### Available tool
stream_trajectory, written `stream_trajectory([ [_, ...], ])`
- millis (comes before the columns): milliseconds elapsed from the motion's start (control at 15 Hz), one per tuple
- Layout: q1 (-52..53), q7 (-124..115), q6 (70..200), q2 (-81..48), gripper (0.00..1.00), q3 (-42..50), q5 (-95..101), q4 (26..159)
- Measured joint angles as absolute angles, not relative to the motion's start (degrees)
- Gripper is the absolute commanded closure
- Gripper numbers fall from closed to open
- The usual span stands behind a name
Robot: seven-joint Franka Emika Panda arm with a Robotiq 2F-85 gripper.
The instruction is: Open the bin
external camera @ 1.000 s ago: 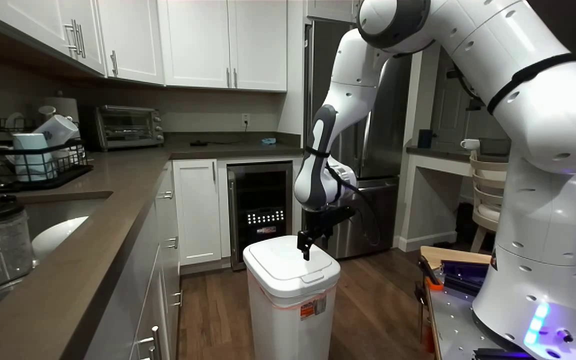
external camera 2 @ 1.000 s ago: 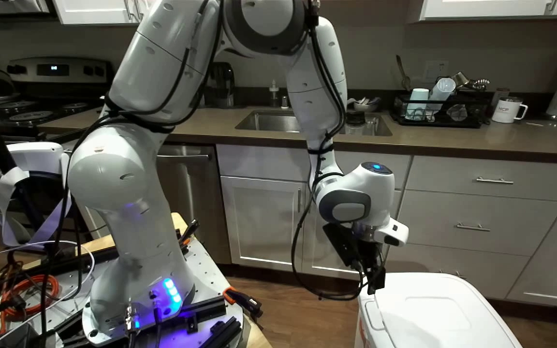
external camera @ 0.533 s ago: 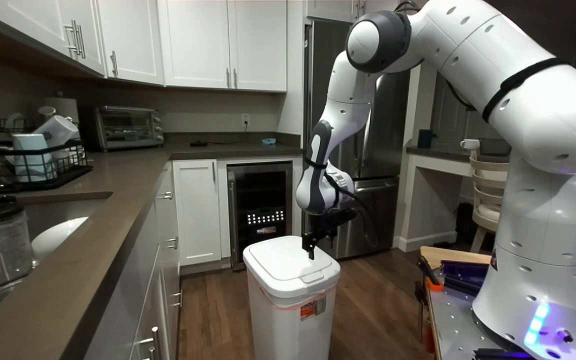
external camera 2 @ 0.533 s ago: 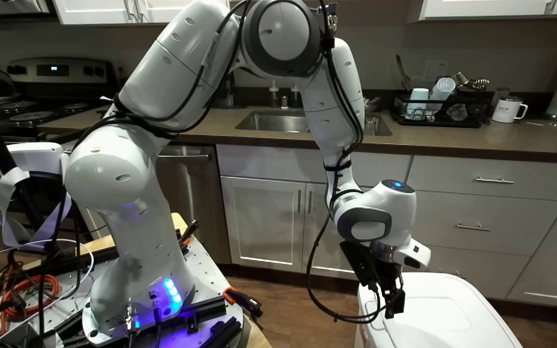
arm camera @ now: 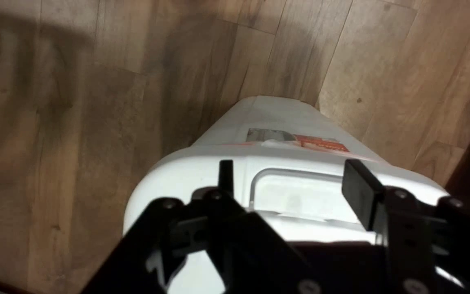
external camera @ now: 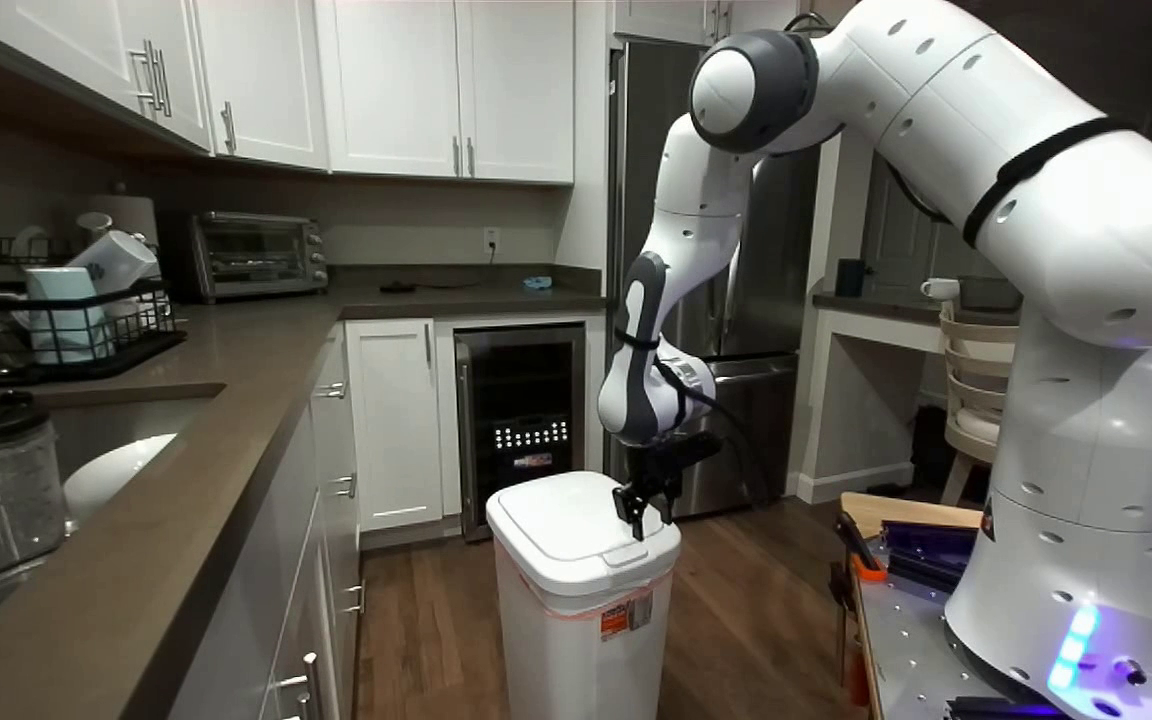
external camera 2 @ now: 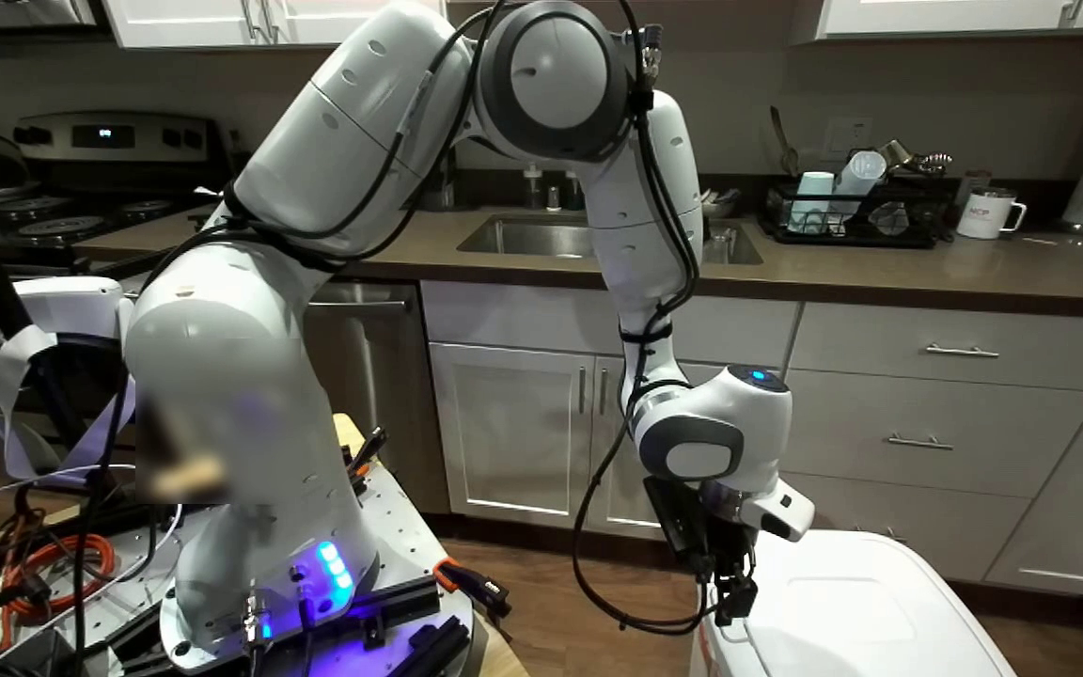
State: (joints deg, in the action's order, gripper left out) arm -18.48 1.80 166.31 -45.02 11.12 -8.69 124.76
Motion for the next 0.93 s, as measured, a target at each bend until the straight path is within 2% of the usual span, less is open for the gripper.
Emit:
stream_trajectory([
  [133, -19.6, 1.8, 166.7, -45.3, 0.7, 9.4, -8.8, 125.0],
  [200, -20.3, 1.8, 167.1, -45.5, 0.8, 8.6, -8.8, 125.0],
  [267, -21.0, 1.8, 167.7, -45.9, 0.71, 7.8, -8.8, 124.9],
  [333, -21.7, 1.8, 168.5, -46.3, 0.93, 7.1, -8.8, 124.9],
  [400, -22.4, 1.8, 169.5, -46.9, 0.75, 6.4, -8.8, 124.7],
  [533, -24.0, 2.0, 171.8, -48.3, 0.74, 5.1, -8.7, 124.2],
  [600, -24.8, 2.0, 172.9, -49.0, 0.78, 4.5, -8.7, 123.9],
  [667, -25.5, 2.1, 174.2, -49.8, 0.76, 3.9, -8.7, 123.6],
  [733, -26.1, 2.1, 175.3, -50.6, 0.83, 3.3, -8.6, 123.2],
  [800, -26.6, 2.1, 176.4, -51.4, 0.77, 2.9, -8.5, 122.8],
  [933, -27.3, 2.2, 177.7, -52.9, 0.73, 2.3, -8.2, 121.7],
])
